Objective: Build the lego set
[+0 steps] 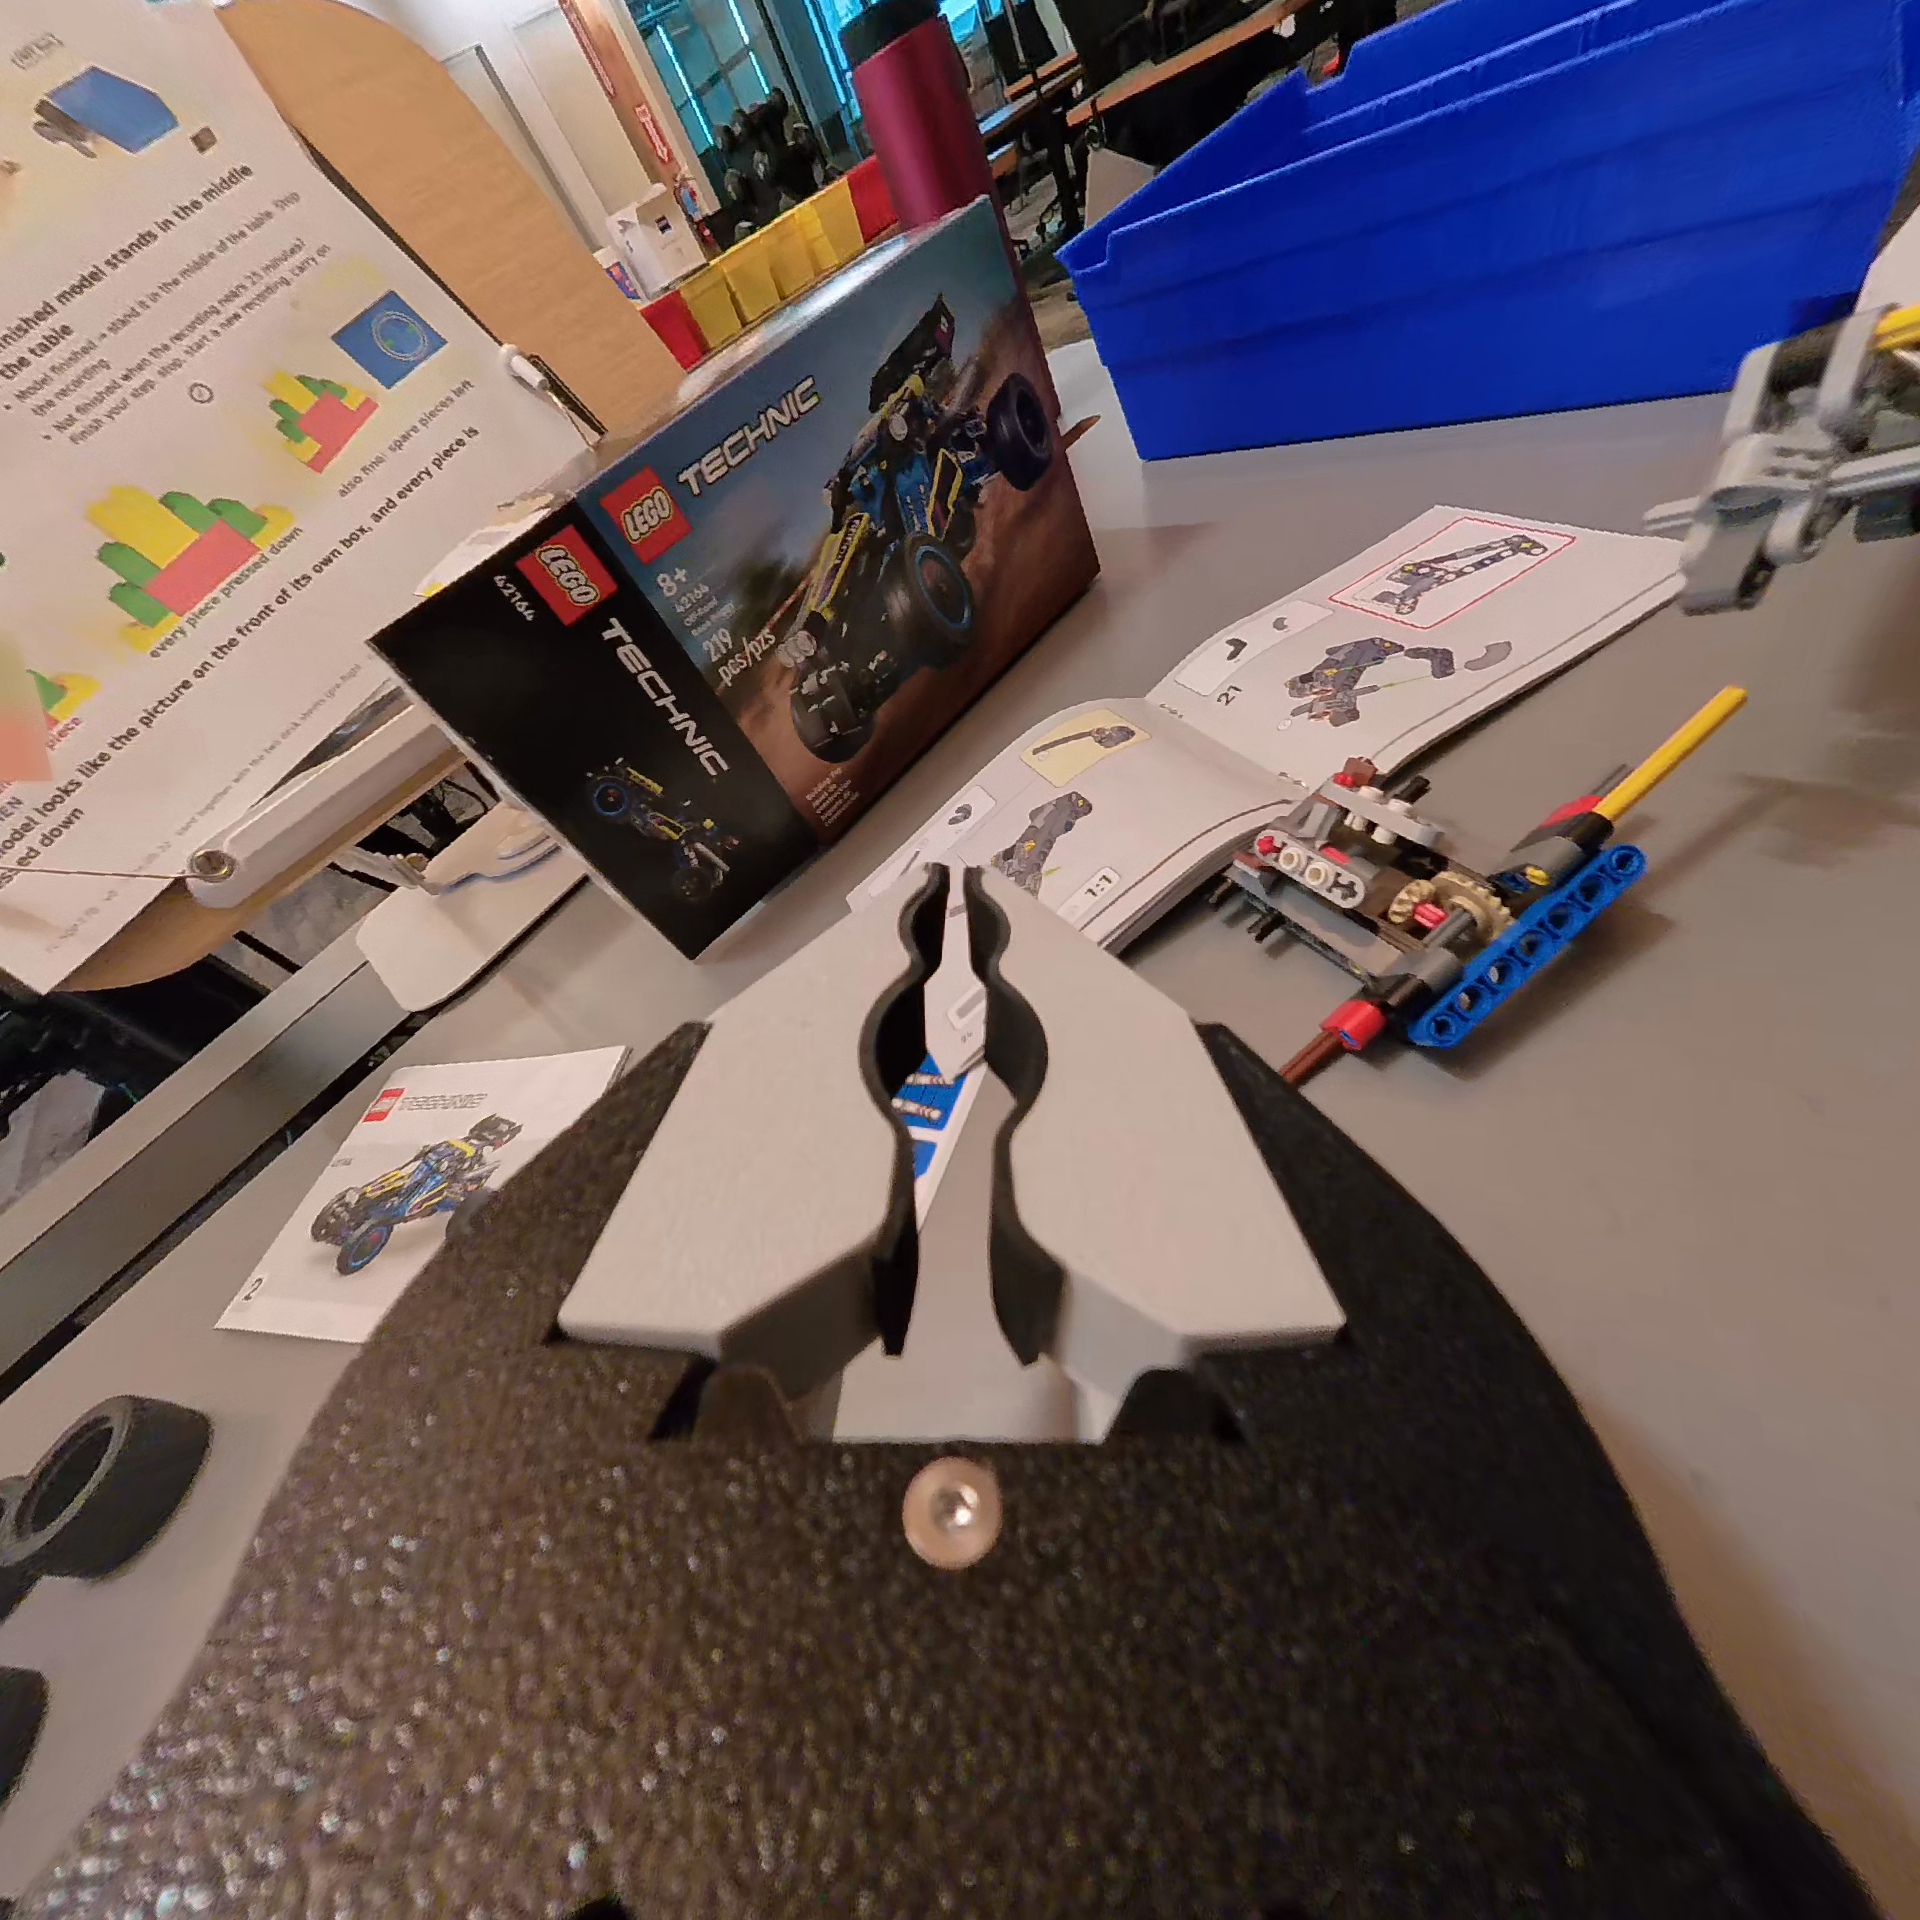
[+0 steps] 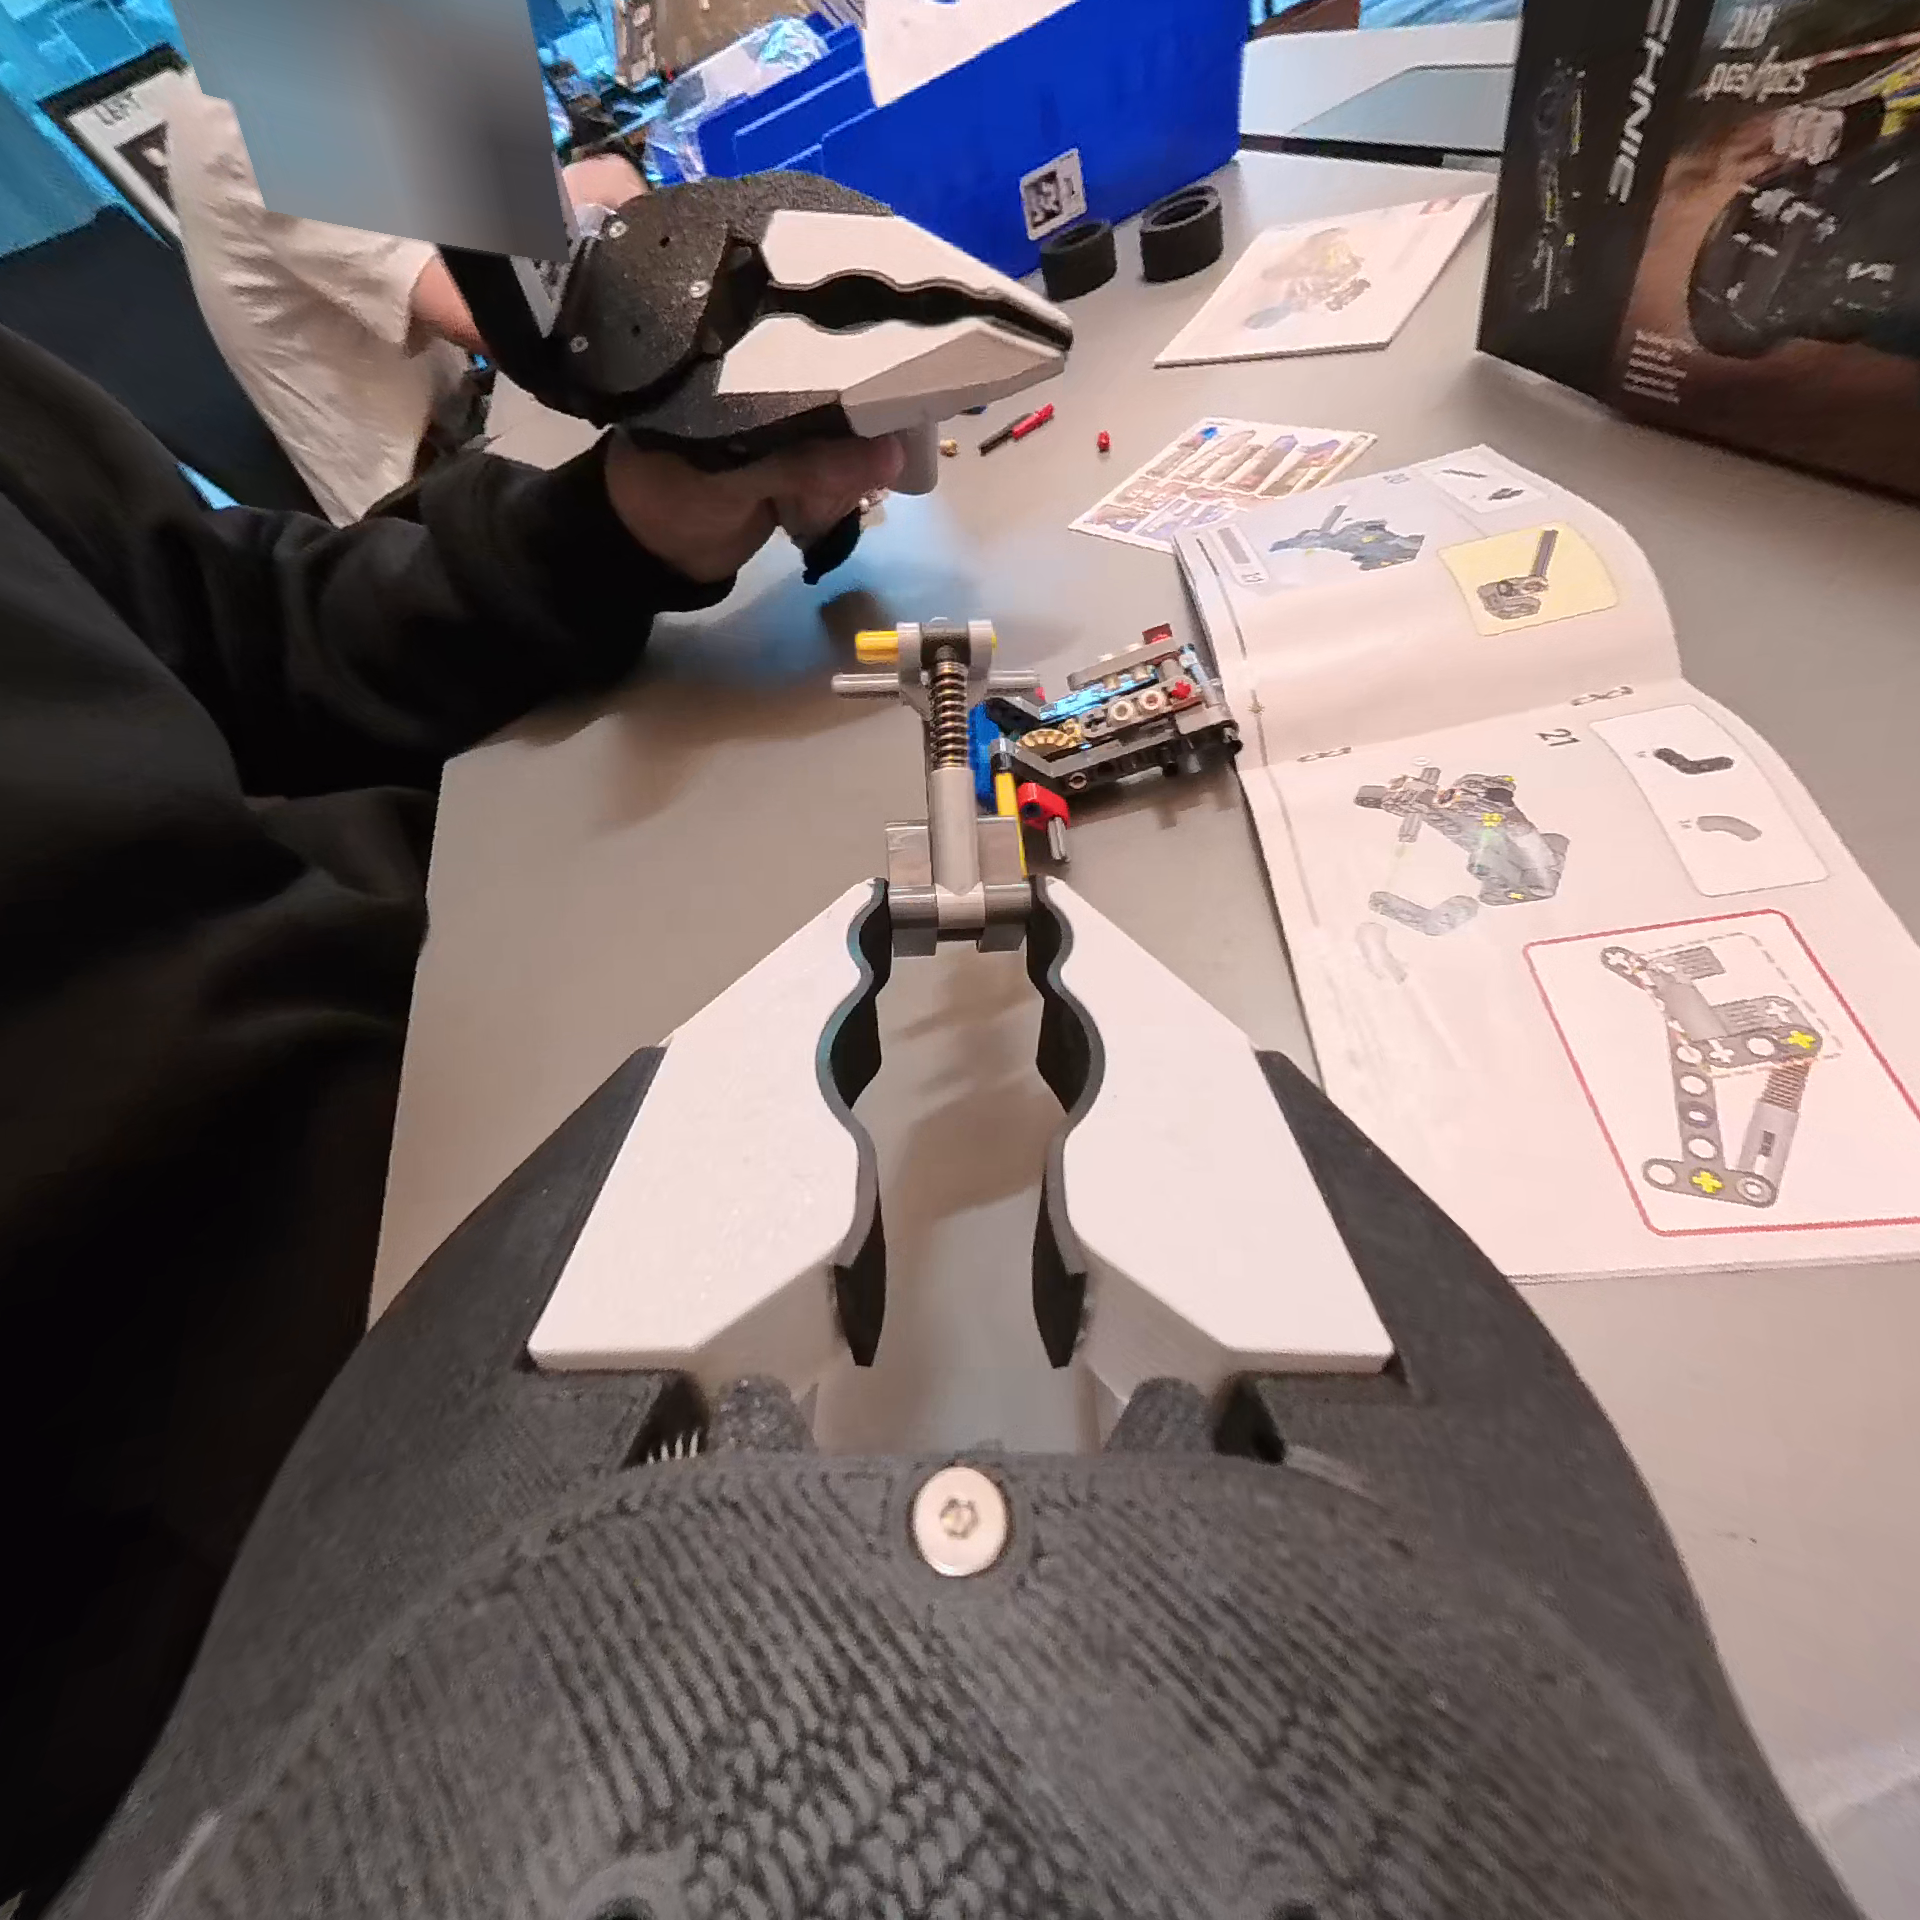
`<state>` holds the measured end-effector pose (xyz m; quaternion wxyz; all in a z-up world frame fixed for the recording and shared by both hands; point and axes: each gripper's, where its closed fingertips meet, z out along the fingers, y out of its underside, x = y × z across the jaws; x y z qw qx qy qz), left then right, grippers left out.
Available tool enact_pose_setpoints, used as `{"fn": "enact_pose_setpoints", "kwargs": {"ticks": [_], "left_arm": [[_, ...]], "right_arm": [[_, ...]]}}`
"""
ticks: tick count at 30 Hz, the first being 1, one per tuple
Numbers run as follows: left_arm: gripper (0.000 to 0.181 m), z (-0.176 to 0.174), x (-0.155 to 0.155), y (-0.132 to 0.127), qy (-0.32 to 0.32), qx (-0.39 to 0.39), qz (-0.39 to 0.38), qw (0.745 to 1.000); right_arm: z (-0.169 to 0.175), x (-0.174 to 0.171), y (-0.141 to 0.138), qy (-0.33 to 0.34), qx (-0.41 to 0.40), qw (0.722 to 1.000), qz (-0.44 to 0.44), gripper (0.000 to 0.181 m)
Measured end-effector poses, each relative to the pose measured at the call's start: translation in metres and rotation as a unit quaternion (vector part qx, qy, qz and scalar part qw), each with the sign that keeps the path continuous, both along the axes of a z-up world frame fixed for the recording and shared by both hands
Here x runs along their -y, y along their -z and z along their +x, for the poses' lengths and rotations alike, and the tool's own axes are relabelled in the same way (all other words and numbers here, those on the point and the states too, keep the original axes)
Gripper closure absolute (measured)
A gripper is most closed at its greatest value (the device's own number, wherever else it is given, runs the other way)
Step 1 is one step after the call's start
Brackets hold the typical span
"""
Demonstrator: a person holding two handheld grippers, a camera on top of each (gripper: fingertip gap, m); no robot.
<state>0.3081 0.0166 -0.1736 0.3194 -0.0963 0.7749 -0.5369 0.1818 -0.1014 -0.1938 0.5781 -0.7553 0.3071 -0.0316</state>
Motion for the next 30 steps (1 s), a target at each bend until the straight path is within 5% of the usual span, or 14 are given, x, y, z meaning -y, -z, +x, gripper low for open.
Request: {"fn": "enact_pose_setpoints", "kwargs": {"ticks": [30], "left_arm": [[0.181, 0.0078, -0.0067, 0.0006, -0.020, -0.020, -0.021, 0.999]], "right_arm": [[-0.0020, 0.0002, -0.0033, -0.010, -0.006, 1.000, 0.017, 0.157]]}}
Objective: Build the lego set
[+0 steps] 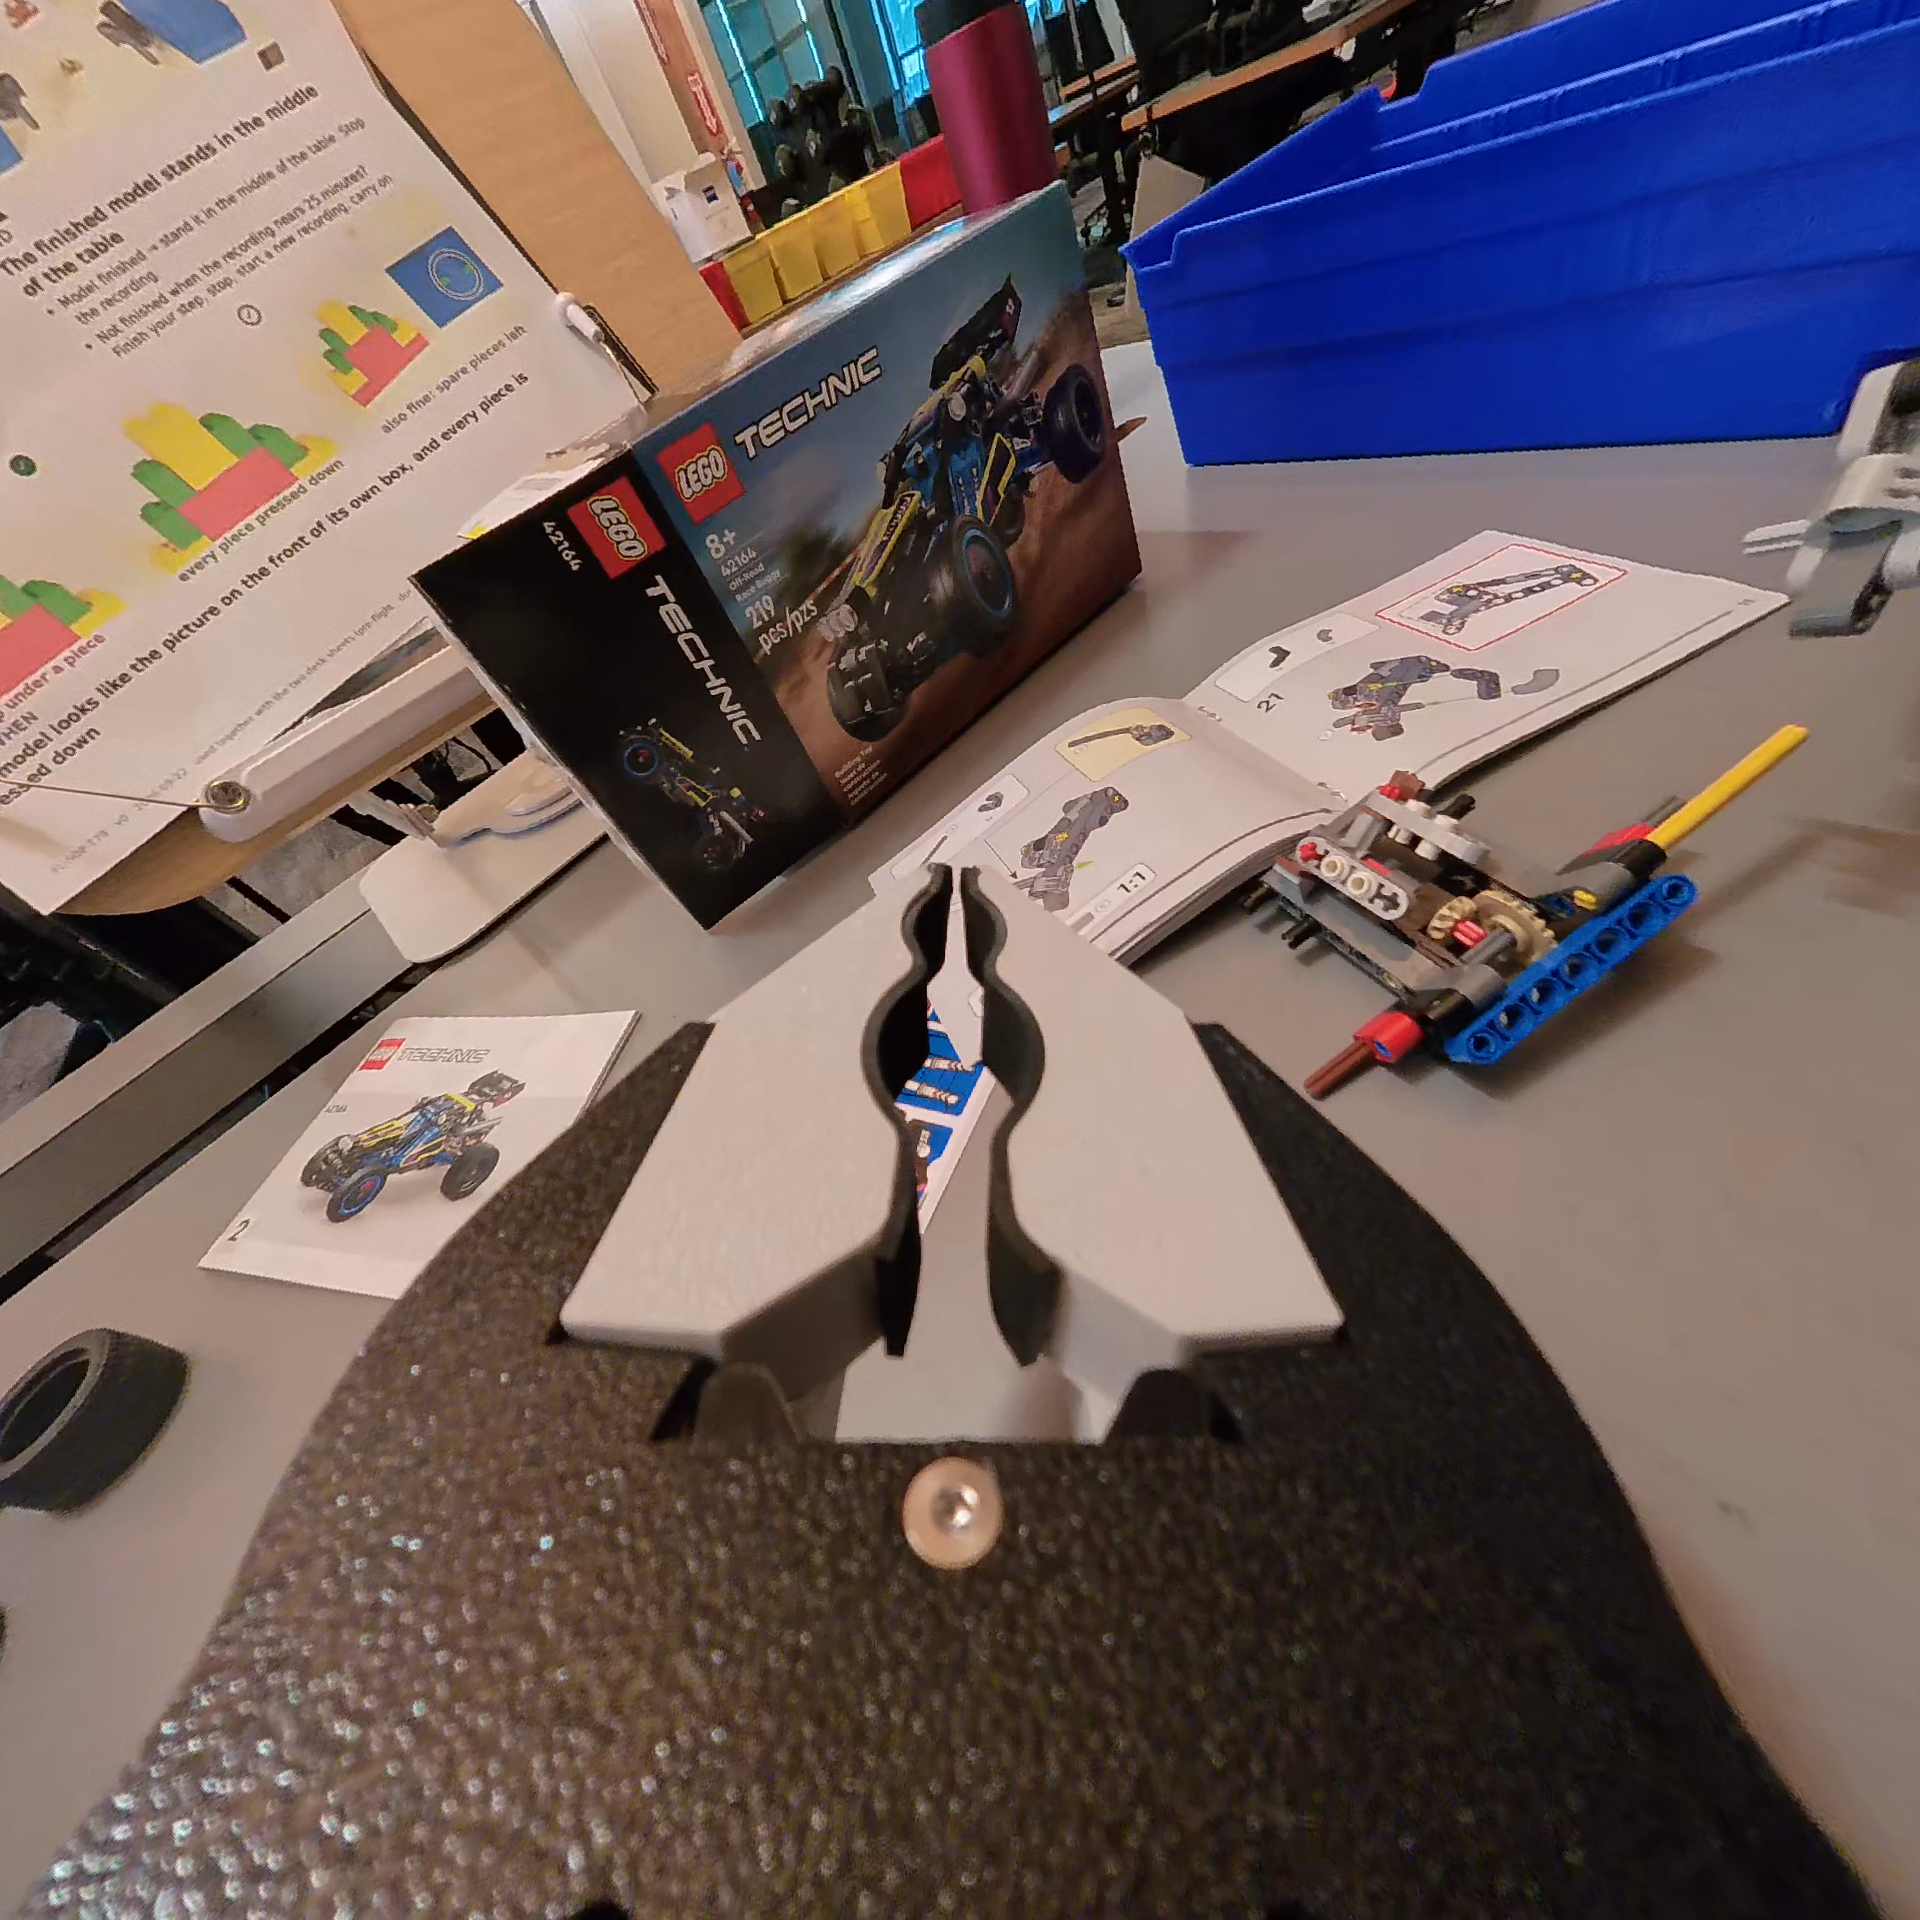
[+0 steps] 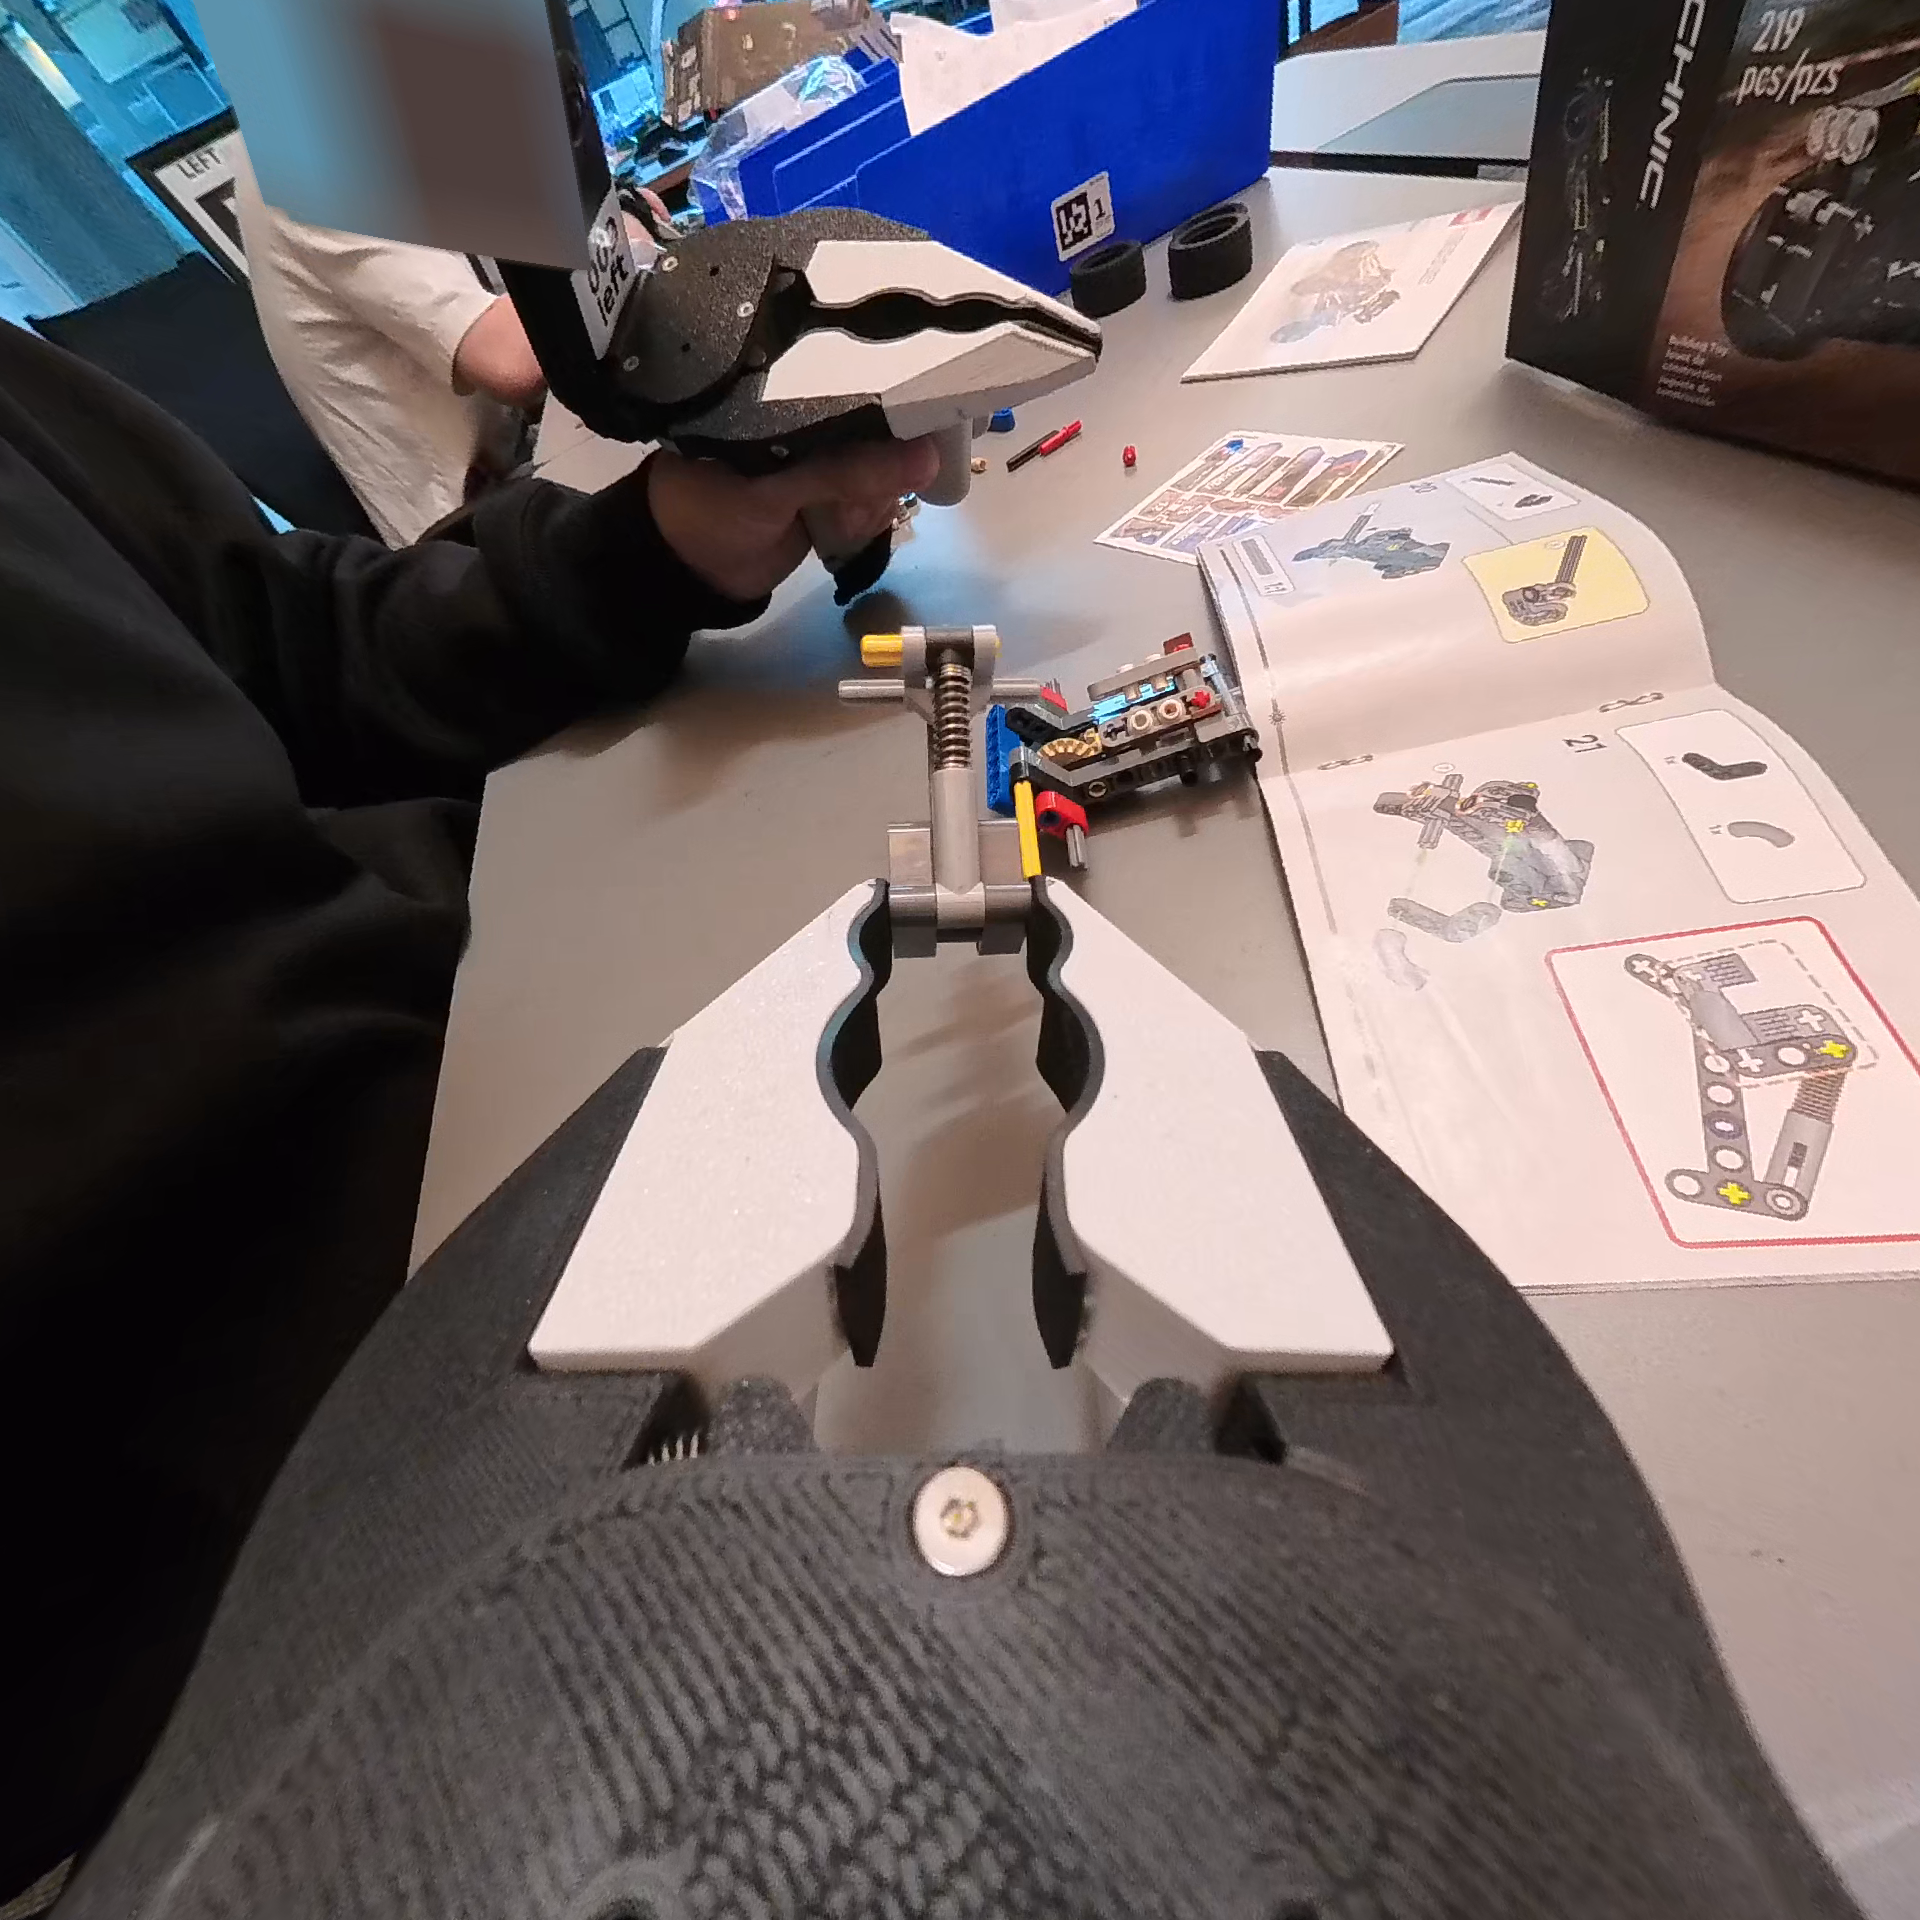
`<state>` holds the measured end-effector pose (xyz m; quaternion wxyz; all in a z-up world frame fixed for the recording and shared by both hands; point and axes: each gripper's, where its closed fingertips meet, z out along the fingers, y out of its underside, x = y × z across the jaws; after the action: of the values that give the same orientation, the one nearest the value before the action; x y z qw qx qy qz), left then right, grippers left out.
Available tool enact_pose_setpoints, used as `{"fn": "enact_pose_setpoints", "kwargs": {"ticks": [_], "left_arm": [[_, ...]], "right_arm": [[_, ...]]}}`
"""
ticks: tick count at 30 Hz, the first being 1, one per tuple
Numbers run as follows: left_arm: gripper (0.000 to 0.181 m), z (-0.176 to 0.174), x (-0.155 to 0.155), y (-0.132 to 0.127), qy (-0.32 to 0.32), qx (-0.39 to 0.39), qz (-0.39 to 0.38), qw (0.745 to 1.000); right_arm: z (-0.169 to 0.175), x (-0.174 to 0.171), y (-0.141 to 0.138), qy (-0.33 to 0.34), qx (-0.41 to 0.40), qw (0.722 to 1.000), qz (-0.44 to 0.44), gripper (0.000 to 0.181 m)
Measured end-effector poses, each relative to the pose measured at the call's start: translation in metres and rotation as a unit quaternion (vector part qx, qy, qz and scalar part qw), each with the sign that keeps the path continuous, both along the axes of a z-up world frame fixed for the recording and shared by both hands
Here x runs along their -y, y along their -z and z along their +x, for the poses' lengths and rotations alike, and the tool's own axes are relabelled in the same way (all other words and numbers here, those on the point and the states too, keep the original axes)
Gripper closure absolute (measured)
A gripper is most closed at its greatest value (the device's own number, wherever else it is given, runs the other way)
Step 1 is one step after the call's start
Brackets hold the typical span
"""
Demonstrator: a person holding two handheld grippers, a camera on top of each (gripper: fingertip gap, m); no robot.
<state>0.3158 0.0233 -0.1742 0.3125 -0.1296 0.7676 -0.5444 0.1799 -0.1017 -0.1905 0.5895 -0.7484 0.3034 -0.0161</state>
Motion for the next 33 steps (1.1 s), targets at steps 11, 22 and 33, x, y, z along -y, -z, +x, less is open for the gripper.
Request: {"fn": "enact_pose_setpoints", "kwargs": {"ticks": [11, 22, 33], "left_arm": [[0.181, -0.0008, 0.0005, -0.0010, 0.002, 0.002, -0.001, 1.000], [0.181, -0.0016, 0.0015, -0.0003, 0.006, 0.001, 0.001, 1.000], [0.181, -0.0022, 0.0018, -0.0008, 0.007, 0.002, 0.001, 1.000]], "right_arm": [[0.0012, 0.0017, -0.0015, 0.005, -0.002, 1.000, 0.007, 0.157], [0.0004, 0.0005, -0.0003, 0.001, -0.006, 1.000, 0.004, 0.157], [-0.0028, -0.0039, 0.0041, -0.011, -0.003, 1.000, -0.015, 0.157]]}}
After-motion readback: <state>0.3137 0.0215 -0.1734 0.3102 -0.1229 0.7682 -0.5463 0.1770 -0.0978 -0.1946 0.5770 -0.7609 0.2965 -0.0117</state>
